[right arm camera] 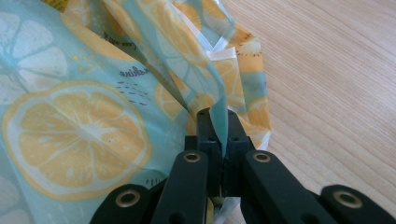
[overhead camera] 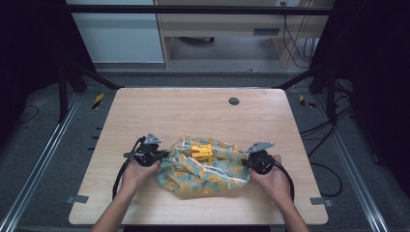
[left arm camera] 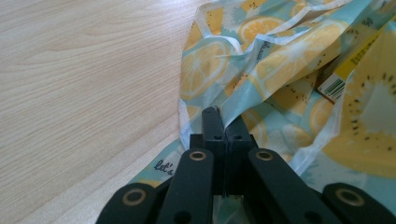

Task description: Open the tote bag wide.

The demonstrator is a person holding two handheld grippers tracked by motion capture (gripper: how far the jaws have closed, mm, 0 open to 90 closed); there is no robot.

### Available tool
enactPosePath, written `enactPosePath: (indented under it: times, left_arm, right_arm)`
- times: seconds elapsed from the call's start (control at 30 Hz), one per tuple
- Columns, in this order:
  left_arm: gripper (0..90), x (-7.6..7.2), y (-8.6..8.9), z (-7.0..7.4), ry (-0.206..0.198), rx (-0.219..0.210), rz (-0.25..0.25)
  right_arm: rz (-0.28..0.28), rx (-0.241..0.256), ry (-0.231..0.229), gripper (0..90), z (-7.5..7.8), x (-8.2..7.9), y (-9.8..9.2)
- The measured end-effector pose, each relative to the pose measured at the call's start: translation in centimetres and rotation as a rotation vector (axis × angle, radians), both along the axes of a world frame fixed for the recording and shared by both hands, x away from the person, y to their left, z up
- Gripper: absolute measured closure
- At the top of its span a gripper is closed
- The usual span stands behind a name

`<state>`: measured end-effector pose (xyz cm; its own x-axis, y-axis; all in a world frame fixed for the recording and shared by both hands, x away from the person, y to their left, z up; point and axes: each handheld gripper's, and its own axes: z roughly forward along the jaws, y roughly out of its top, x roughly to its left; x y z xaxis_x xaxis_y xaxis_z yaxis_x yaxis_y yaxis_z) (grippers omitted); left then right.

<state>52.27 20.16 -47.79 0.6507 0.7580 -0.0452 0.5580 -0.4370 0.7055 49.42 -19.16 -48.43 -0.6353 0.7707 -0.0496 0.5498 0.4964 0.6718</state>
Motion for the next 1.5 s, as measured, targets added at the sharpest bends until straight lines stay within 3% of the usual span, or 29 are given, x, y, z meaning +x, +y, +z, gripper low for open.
enactPosePath:
  times: [0.93, 1.13, 1.33, 1.5]
  left_arm:
    - [90.0, -1.6, 0.0, -0.3, -0.003, 0.064, -0.025]
    - [90.0, -1.7, -0.1, -0.5, -0.004, 0.064, -0.022]
    - [89.1, -2.1, 0.1, -0.4, -0.014, 0.056, -0.02]
    - [88.6, -2.2, 0.3, -0.5, -0.01, 0.048, -0.023]
  right_arm:
    - [0.007, -0.033, 0.026, 89.4, -0.4, 0.3, 0.2]
    - [0.001, -0.026, 0.035, 89.2, -0.4, 0.3, 0.2]
    - [0.002, -0.023, 0.003, 87.1, -0.3, 0.3, -0.1]
    - [-0.006, -0.006, 0.002, 86.2, -0.3, 0.3, -0.4]
